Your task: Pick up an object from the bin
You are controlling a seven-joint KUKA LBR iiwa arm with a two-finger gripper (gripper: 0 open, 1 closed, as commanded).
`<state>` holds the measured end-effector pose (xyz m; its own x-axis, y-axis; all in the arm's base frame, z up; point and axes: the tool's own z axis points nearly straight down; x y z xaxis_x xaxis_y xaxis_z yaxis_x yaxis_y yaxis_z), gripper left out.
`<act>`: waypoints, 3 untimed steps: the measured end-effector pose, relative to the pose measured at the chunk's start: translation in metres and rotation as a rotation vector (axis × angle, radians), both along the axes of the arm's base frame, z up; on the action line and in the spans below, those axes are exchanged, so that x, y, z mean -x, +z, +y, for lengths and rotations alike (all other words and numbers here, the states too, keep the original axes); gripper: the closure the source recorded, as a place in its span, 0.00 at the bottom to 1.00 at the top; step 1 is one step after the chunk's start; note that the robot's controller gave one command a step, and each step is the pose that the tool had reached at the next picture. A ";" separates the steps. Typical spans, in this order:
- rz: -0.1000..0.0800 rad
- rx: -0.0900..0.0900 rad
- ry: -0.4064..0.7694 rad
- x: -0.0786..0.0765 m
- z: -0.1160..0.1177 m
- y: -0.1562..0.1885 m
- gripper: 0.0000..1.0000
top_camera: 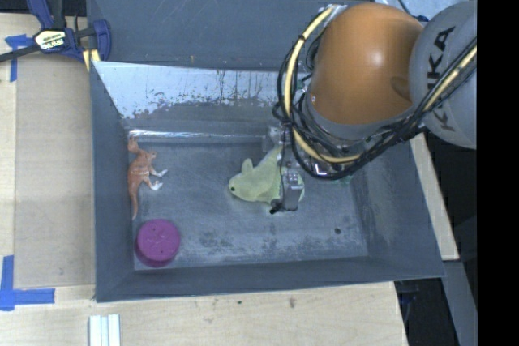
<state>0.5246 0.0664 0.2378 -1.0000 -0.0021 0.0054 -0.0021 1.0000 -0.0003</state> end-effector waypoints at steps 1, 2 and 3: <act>-0.009 -0.001 -0.002 -0.001 0.000 0.005 0.00; -0.014 -0.001 0.010 -0.028 -0.025 -0.062 0.00; -0.013 -0.001 -0.026 -0.042 -0.048 -0.144 0.00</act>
Offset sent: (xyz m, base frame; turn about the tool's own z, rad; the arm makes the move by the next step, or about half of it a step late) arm 0.0627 -0.0633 -0.1678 -0.0252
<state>0.5666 0.0185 0.0934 -0.9997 0.0239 -0.0081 0.0239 0.9997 0.0007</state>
